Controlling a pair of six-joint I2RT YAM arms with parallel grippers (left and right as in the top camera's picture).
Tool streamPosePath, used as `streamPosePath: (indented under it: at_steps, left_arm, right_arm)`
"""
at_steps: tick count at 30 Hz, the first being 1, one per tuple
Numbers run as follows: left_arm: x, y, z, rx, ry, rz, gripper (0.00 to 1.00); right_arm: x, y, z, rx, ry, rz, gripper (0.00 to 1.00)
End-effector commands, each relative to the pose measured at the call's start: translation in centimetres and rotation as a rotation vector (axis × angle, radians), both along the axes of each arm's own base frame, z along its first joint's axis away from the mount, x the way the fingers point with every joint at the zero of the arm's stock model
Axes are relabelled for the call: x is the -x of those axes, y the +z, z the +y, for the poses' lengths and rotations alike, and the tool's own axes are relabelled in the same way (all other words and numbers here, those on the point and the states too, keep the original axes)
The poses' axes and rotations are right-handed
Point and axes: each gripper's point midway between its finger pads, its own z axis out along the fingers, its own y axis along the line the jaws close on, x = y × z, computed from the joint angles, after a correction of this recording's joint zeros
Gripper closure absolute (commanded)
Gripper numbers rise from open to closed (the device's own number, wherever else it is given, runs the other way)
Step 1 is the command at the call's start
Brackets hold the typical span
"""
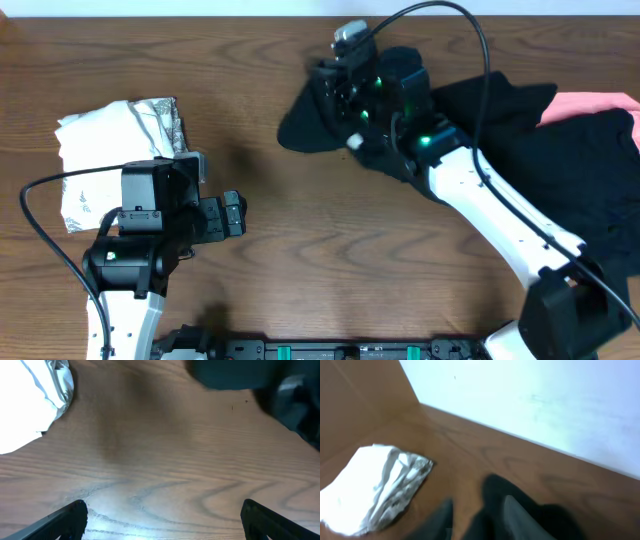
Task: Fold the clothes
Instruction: 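Drag the black shirt leftward with the right gripper onto the table center, then release the shirt and return the right gripper to the right pile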
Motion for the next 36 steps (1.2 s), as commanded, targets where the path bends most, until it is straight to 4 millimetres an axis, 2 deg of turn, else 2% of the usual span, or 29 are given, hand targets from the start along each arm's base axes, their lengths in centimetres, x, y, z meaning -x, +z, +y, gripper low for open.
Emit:
streamPosePath:
  at_steps: [1,2,3,5,7,9,12,13,14,15,17,18,19,21,25,32,36]
  left_arm:
    - [-0.2,0.6,-0.1,-0.001,-0.016,-0.016,0.02]
    - [-0.2,0.6,-0.1,-0.001,-0.016,-0.016,0.02]
    - [-0.2,0.6,-0.1,-0.002,-0.016,-0.016,0.02]
    - [-0.2,0.6,-0.1,-0.001,-0.016,-0.016,0.02]
    - [-0.2,0.6,-0.1,-0.002,-0.016,-0.016,0.02]
    - [-0.2,0.6,-0.1,-0.001,-0.016,-0.016,0.02]
    - [-0.2,0.6,-0.1,-0.002,-0.016,-0.016,0.02]
    - [-0.2,0.6,-0.1,-0.002,-0.016,-0.016,0.02]
    - [-0.2,0.6,-0.1,-0.002,-0.016,-0.016,0.02]
    - [-0.2,0.6,-0.1,-0.002,-0.016,-0.017,0.02]
    - [-0.2,0.6,-0.1,-0.002,-0.016,-0.017,0.02]
    - [-0.2,0.6,-0.1,-0.002,-0.016,-0.017,0.02]
    - [-0.2,0.6,-0.1,-0.002,-0.016,-0.017,0.02]
    - [-0.2,0.6,-0.1,-0.002,-0.016,-0.017,0.02]
    - [-0.2,0.6,-0.1,-0.002,-0.016,-0.016,0.02]
    - [-0.2,0.6,-0.1,-0.001,-0.016,-0.016,0.02]
    - [-0.2,0.6,-0.1,-0.002,-0.016,-0.016,0.02]
  right_arm:
    - [-0.4,-1.0,0.9,-0.020,-0.002,0.041,0.27]
    - [-0.2,-1.7,0.9,-0.006,0.007,0.062,0.04]
    - [-0.1,-2.7,0.6,0.027,0.006,0.086,0.01]
    - [0.0,-4.1,-0.4,0.105,0.000,0.102,0.01]
    - [-0.5,-5.2,-3.0,0.178,-0.081,0.132,0.01]
    - [-1.1,-5.6,-6.5,0.239,-0.195,0.166,0.01]
    - [-0.9,-5.7,-12.9,0.329,-0.369,0.230,0.01]
    - [-0.7,-5.7,-14.8,0.355,-0.417,0.251,0.06]
    - [-0.3,-5.7,-17.3,0.382,-0.484,0.282,0.19]
    - [0.1,-5.8,-19.5,0.399,-0.538,0.314,0.35]
    - [1.3,-6.5,-23.6,0.437,-0.622,0.390,0.78]
    - [1.9,-7.1,-25.7,0.449,-0.663,0.441,0.94]
    - [2.5,-7.7,-27.6,0.451,-0.704,0.489,0.99]
    - [3.7,-9.3,-31.6,0.453,-0.790,0.596,0.99]
    - [5.2,-12.6,-36.7,0.416,-0.853,0.758,0.99]
    - [6.6,-18.3,-40.4,0.351,-0.834,0.959,0.99]
    - [7.0,-21.4,-41.1,0.375,-0.814,1.035,0.99]
